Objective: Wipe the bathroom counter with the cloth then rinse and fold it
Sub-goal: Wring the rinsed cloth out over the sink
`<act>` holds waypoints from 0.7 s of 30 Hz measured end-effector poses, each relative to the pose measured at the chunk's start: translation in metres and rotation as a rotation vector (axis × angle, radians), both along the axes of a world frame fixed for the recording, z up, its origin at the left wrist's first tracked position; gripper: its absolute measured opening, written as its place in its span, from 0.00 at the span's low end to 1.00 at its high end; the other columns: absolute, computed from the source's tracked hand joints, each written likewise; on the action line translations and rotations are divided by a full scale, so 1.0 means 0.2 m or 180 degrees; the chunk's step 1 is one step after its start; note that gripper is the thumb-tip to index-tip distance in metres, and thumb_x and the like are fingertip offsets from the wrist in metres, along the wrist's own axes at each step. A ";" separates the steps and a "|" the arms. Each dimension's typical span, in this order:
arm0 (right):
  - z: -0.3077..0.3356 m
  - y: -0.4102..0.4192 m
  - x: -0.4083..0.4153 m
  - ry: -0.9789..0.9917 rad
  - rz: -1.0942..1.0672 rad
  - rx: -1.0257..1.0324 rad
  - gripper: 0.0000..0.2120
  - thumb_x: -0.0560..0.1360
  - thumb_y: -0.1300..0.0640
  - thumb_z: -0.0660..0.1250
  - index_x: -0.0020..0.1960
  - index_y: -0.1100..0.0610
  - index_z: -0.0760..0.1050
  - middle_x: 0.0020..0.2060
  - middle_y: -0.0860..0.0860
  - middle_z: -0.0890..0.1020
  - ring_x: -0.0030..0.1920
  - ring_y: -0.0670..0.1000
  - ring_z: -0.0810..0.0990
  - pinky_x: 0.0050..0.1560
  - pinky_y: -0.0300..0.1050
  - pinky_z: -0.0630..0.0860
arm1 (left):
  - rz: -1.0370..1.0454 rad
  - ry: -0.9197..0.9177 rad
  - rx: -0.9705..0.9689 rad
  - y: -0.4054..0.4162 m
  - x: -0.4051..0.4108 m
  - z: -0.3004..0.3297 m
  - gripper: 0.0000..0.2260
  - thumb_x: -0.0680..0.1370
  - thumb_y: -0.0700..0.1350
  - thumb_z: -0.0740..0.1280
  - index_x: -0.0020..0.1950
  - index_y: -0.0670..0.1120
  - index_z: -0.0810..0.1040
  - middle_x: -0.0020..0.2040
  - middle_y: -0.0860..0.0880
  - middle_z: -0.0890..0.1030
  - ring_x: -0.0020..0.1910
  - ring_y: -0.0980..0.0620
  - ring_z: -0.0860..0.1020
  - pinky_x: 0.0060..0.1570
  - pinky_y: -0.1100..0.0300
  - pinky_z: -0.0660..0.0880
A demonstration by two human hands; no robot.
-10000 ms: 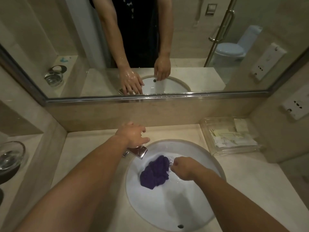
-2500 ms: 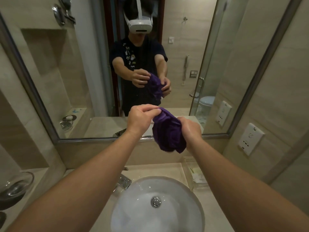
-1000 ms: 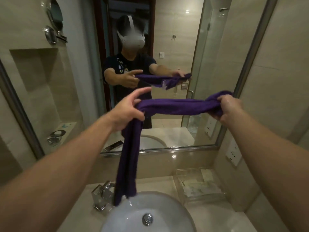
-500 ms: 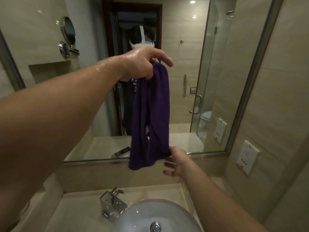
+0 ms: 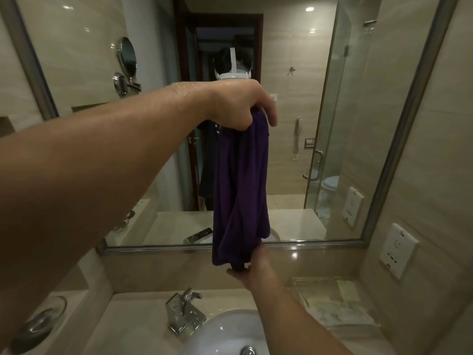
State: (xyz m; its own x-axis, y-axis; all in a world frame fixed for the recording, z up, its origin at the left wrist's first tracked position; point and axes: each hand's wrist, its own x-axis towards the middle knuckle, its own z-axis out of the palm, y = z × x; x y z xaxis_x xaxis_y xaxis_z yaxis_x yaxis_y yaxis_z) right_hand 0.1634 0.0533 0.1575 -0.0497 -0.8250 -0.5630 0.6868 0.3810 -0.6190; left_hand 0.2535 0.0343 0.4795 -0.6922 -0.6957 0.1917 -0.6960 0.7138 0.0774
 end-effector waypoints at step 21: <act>-0.01 -0.05 -0.38 0.0466 0.0050 -0.0024 0.14 0.80 0.70 0.56 0.57 0.63 0.78 0.38 0.63 0.85 0.33 0.59 0.86 0.30 0.50 0.83 | 0.0814 -0.0507 0.0266 -0.10 0.40 -0.08 0.20 0.75 0.37 0.71 0.56 0.62 0.78 0.56 0.57 0.76 0.48 0.56 0.76 0.53 0.56 0.74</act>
